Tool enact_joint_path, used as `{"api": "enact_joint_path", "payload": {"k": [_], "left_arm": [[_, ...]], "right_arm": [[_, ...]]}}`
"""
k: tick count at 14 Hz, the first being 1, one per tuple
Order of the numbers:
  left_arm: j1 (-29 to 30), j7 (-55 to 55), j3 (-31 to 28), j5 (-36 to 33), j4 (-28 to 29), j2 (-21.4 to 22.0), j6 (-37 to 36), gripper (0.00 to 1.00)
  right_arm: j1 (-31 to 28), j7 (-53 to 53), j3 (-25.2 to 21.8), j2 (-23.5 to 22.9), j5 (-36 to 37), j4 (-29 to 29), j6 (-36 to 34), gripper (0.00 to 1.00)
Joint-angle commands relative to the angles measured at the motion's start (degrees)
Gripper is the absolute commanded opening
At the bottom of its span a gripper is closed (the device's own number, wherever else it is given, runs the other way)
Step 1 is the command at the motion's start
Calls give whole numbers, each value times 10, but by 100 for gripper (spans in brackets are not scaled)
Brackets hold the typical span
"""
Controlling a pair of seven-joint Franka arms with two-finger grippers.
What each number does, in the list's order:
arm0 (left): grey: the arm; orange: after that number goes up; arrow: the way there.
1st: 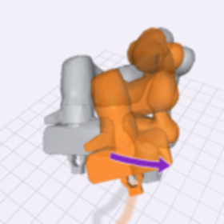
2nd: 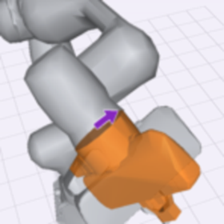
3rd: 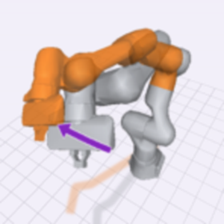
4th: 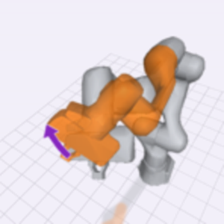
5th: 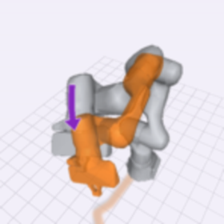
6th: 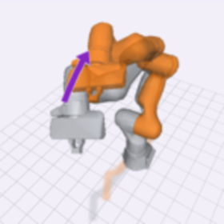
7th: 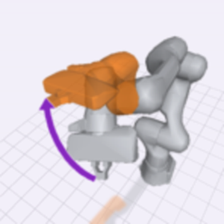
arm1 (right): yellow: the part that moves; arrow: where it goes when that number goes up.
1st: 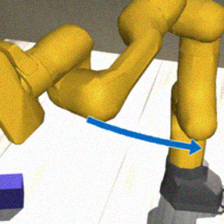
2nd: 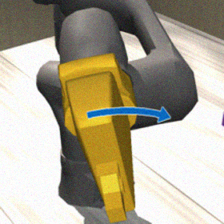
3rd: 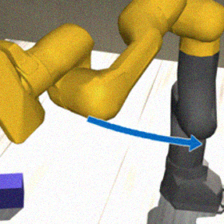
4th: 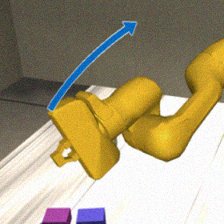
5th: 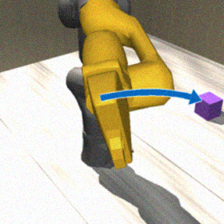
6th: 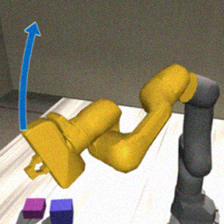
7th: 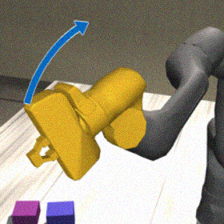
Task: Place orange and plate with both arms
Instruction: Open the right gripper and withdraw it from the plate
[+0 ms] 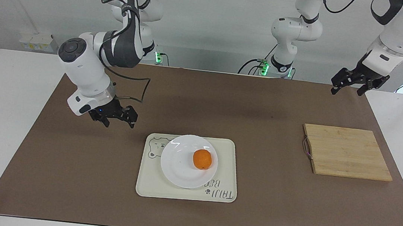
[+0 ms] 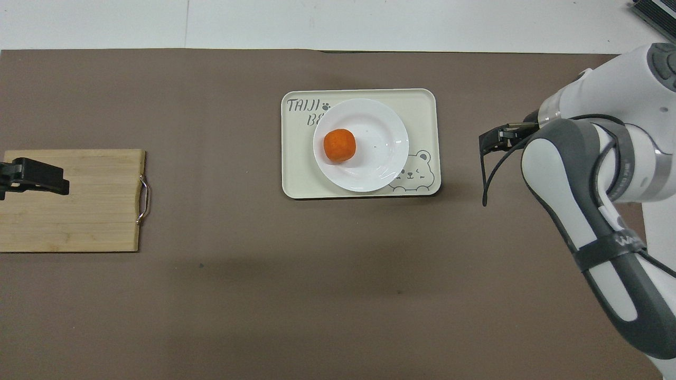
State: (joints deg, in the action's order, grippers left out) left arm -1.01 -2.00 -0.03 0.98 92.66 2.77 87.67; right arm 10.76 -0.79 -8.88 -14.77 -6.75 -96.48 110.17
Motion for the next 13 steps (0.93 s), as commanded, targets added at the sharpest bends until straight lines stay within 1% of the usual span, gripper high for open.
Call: {"api": "enact_joint_path", "payload": {"k": [1,3,5,6,9,11,13], "left_arm": [[1,-6,1,-8,9,10,4,100],[1,-6,1,-8,9,10,4,100],[1,-6,1,-8,9,9,4,100],[1,-6,1,-8,9,9,4,100],[1,-6,1,-8,9,9,4,100],[1,-6,1,-8,9,9,4,100],[1,-6,1,-8,9,9,4,100]], "right_arm": [[-34,-4,4,51,38,-70,0,100],[-65,32,4,62,39,-74,-19,100],[-88,53,4,82,39,-71,-31,100],[-92,56,4,98,39,-70,-35,100],[-87,51,4,143,70,-51,-89,100],[-86,50,4,170,72,-39,-124,100],[-86,50,4,176,73,-5,-165,100]]}}
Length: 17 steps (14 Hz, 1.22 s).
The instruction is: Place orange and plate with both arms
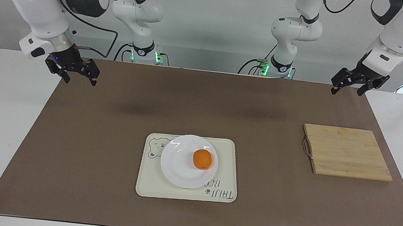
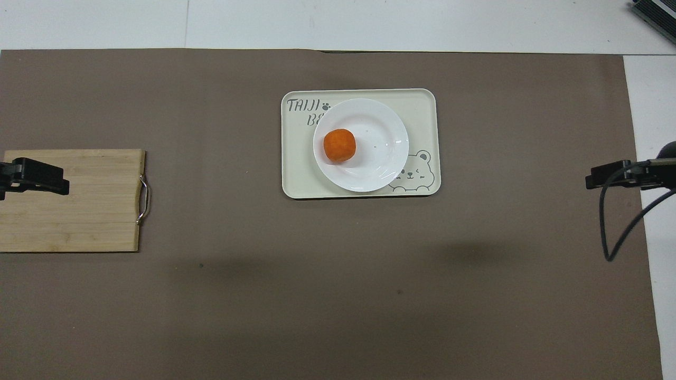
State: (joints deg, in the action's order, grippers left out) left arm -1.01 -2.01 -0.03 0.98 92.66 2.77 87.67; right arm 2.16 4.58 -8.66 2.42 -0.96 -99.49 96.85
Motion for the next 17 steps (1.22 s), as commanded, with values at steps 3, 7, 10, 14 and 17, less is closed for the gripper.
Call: {"api": "enact_joint_path", "payload": {"k": [3,7,10,14,17], "left_arm": [[1,-5,1,-8,9,9,4,100],[1,-5,1,-8,9,9,4,100],[1,-5,1,-8,9,9,4,100],[1,-5,1,-8,9,9,4,100],[1,-5,1,-8,9,9,4,100]], "right_arm": [[3,-3,8,4,40,87,-83,100],[5,-11,17,10,49,125,-115,100],[12,-11,22,42,54,77,-100,100],[22,-36,24,43,54,76,-91,100],[25,-48,25,43,48,72,-90,100]]}}
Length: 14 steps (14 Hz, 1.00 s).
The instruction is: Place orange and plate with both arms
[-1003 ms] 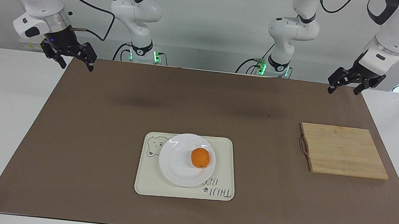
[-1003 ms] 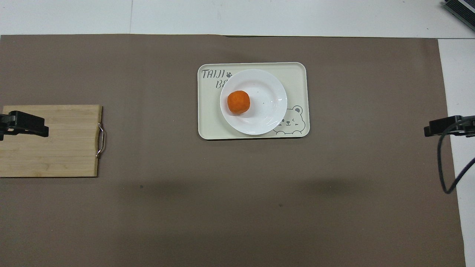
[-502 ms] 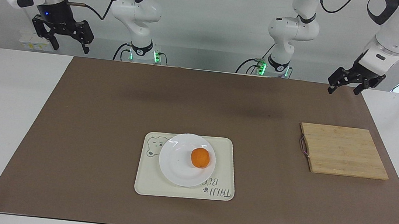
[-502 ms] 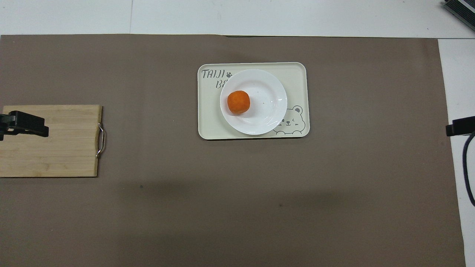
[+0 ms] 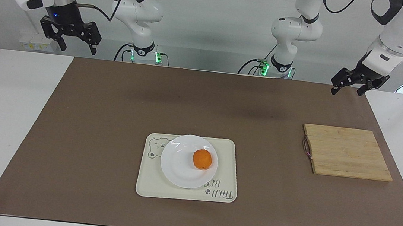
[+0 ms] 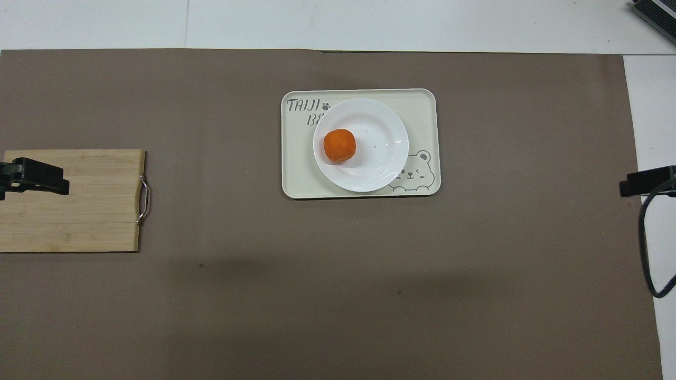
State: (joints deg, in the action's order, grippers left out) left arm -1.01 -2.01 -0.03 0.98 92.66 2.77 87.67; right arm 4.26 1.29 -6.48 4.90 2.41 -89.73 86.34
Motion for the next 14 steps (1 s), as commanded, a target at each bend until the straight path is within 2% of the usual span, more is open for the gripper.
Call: {"api": "enact_joint_path", "payload": {"k": [1,11,14], "left_arm": [[1,-5,1,-8,9,9,4,100],[1,-5,1,-8,9,9,4,100],[1,-5,1,-8,9,9,4,100]], "right_arm": [[5,-16,3,20,12,-29,16,100],[4,-16,2,19,8,-26,12,100],[-2,-15,2,-27,4,31,-20,100]]}}
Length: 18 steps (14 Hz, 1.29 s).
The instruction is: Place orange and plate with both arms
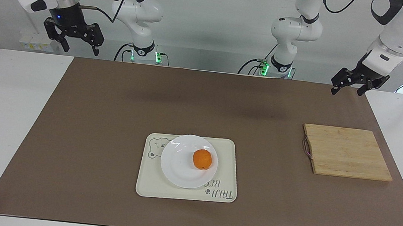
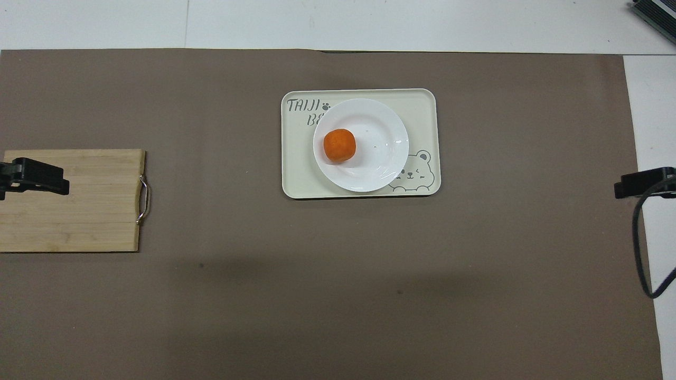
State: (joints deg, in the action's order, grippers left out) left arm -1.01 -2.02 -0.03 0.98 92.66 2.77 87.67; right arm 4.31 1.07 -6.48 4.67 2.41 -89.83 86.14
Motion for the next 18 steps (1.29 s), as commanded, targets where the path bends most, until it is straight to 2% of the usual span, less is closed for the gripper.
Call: {"api": "enact_joint_path", "payload": {"k": [1,15,18], "left_arm": [[1,-5,1,-8,9,9,4,100],[1,-5,1,-8,9,9,4,100],[1,-5,1,-8,9,9,4,100]], "right_arm": [[1,-14,2,-20,4,28,-18,100],[0,-10,2,-19,3,26,-15,100],[-3,-13,-1,-18,-26,26,-41,100]]}}
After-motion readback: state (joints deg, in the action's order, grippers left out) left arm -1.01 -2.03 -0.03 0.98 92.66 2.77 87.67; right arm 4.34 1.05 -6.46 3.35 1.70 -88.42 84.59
